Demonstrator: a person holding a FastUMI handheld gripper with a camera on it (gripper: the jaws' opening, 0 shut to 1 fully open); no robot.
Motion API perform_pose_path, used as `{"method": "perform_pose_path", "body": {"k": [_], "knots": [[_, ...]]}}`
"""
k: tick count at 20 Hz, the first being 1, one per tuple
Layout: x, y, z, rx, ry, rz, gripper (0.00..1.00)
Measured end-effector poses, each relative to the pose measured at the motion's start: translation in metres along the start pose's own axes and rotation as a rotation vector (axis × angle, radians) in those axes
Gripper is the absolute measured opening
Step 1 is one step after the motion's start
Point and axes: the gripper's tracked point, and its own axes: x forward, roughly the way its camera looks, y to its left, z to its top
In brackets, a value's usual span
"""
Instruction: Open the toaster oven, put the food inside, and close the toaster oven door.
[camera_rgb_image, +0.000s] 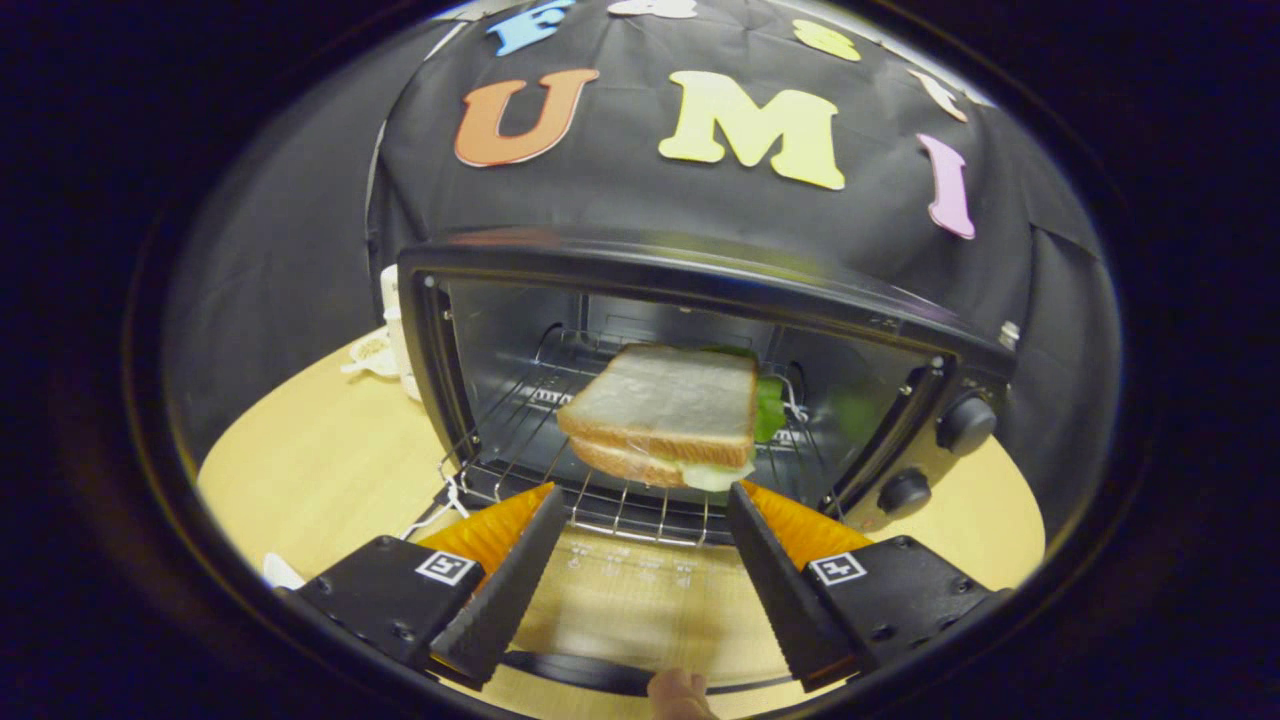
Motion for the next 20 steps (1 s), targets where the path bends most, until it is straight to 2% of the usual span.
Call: {"method": "perform_pose_path", "body": {"k": [2,5,8,13,20], "knots": [[-0.019,-0.003,0.001,0.031,-0.015,-0.029,1.0],[-0.053,0.007,-0.009,0.097,0.001,0.018,1.0],[-0.086,-0.003,-0.041,0.152,0.096,-0.01,1.0],[-0.094,0.007,-0.068,0.141,0.175,-0.031,1.0],[-0.085,0.008,-0.102,0.217,0.298,-0.039,1.0]]}}
